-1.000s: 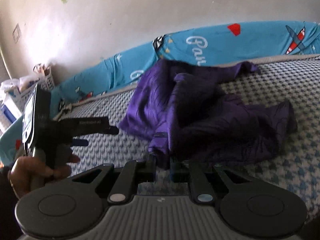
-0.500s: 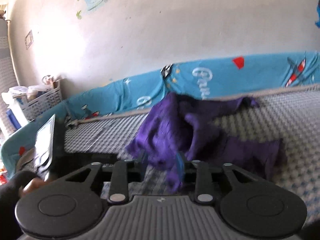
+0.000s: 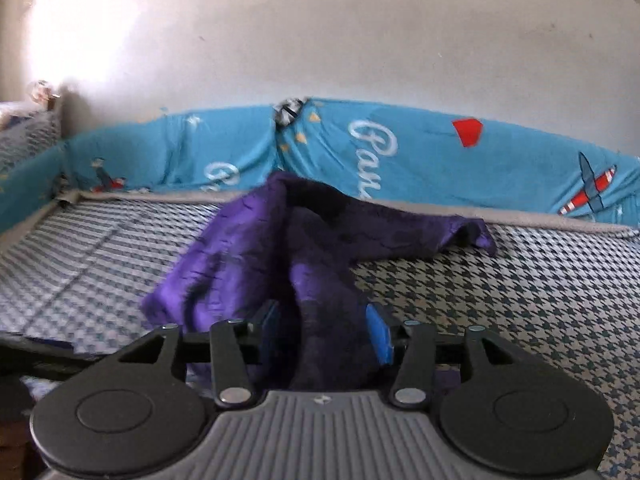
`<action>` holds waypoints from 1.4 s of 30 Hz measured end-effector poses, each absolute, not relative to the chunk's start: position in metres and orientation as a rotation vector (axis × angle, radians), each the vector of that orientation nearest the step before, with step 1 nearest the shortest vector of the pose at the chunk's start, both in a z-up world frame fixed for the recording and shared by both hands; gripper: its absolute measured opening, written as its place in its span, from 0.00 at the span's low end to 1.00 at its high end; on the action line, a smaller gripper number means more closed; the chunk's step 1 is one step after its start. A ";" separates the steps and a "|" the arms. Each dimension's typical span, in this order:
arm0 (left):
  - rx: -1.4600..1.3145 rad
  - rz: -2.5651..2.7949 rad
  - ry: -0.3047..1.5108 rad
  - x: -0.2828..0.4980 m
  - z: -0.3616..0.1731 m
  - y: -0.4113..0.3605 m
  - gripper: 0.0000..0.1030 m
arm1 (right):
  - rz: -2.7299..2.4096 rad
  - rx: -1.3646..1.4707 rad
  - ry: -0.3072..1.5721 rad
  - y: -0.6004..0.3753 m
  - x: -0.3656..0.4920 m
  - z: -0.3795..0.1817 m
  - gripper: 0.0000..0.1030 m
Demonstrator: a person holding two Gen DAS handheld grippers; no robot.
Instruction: Fold clothes
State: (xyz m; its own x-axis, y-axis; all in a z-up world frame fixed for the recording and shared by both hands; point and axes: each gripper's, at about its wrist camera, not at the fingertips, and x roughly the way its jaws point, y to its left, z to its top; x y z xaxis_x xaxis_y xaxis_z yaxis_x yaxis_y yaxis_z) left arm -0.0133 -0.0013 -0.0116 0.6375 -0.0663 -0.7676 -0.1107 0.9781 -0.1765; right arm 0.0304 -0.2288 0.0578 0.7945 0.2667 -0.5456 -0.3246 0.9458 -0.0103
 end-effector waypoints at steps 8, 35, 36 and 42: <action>-0.199 0.040 0.889 -0.014 -0.016 -0.003 1.00 | 0.209 0.030 0.580 -0.257 0.046 0.056 0.07; -0.087 0.056 0.924 -0.031 -0.021 -0.035 1.00 | -0.342 0.300 0.517 -0.406 -0.001 0.069 0.57; -0.091 0.055 0.920 -0.030 -0.018 -0.035 1.00 | -0.345 0.304 0.527 -0.406 0.001 0.068 0.60; -0.161 0.018 0.840 -0.016 0.027 -0.041 1.00 | -0.341 0.325 0.567 -0.407 0.009 0.065 0.63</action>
